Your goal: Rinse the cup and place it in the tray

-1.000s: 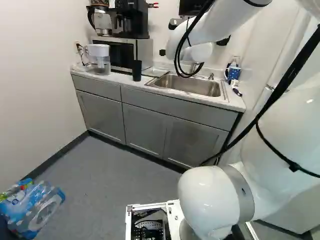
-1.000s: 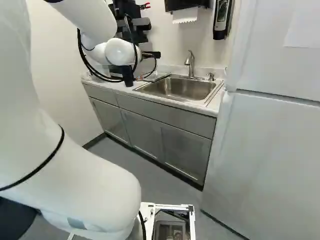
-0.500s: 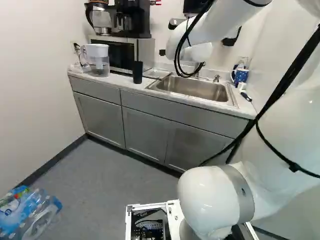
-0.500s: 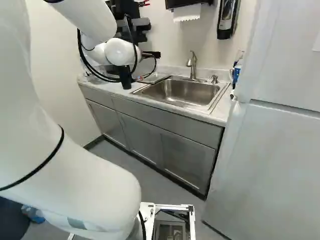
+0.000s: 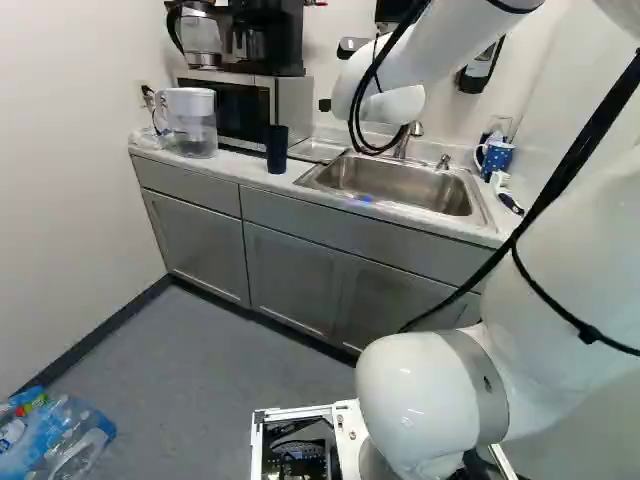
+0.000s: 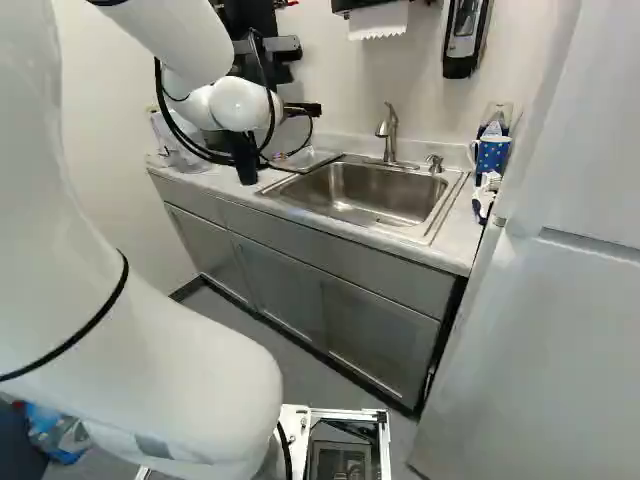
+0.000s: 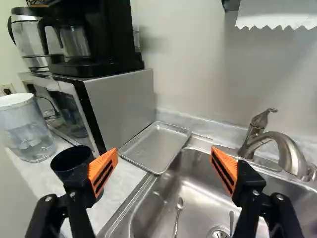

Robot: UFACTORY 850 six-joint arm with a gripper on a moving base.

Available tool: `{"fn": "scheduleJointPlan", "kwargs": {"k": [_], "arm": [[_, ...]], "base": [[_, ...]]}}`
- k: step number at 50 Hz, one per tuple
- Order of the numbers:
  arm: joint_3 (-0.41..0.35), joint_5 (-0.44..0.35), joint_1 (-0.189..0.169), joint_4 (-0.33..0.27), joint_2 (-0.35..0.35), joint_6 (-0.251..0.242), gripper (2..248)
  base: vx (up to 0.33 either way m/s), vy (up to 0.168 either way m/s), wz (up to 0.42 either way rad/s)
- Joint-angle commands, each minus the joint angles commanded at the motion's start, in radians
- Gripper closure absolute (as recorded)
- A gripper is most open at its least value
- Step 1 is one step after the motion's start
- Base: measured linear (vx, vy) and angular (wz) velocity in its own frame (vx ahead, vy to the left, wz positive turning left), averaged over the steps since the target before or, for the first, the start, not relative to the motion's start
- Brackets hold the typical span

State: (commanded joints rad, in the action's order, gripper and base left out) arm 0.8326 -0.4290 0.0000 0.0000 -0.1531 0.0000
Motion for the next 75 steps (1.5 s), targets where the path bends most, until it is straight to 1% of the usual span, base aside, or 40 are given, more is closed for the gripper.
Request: {"fn": "scheduleJointPlan", "kwargs": {"k": [20, 48, 59, 75], "arm": [[0.0, 0.0, 0.0, 0.0, 0.0, 0.0, 3], [0.001, 0.0, -0.002, 0.0, 0.001, 0.0, 3], [0.017, 0.0, -0.021, 0.0, 0.018, 0.0, 3], [0.06, 0.0, -0.066, 0.0, 0.065, 0.0, 3]], "base": [[0.108, 0.003, 0.011], [-0.002, -0.001, -0.001], [0.0, 0.0, 0.0], [0.0, 0.0, 0.0]]}}
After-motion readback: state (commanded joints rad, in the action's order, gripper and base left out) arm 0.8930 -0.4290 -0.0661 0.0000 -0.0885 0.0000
